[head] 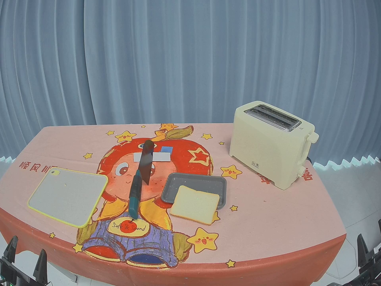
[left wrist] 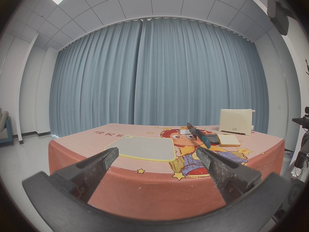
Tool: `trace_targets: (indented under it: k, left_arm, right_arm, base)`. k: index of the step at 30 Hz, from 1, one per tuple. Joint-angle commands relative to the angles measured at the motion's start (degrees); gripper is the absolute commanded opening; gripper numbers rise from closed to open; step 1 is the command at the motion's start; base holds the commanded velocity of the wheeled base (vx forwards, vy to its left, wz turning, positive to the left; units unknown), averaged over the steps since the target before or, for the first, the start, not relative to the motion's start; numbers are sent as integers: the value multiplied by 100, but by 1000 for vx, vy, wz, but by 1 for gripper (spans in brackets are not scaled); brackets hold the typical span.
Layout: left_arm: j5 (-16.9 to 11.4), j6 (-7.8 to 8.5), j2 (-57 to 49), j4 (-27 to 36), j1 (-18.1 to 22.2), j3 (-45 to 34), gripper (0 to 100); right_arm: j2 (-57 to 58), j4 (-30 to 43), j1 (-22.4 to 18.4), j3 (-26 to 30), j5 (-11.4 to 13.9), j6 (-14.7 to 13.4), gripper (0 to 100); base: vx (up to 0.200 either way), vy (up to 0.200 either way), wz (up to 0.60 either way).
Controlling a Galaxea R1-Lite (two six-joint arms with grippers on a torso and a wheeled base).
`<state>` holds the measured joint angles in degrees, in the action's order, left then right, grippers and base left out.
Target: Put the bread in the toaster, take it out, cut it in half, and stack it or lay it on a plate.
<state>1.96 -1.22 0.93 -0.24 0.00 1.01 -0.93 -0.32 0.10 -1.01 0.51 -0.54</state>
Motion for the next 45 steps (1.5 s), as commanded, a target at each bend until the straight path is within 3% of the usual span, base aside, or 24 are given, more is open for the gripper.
trace_targets:
  k: [1,32,37,45]
  left_arm:
    - [6,-1,-31,-2,0,-101,100]
    - [6,-1,-31,-2,0,-101,100]
    - [6,-1,-31,-2,0,-101,100]
    - [6,-1,-31,-2,0,-101,100]
  right_arm:
    - [93,-3,-1,101,10,10,100]
    - [93,-30,-1,101,-95,45,100]
    - [93,-1032,-1,101,-183,98,100]
    - [93,-724,-1,101,-157,45,100]
  base:
    - [0,0,0]
    - [0,0,0]
    - [0,0,0]
    - [0,0,0]
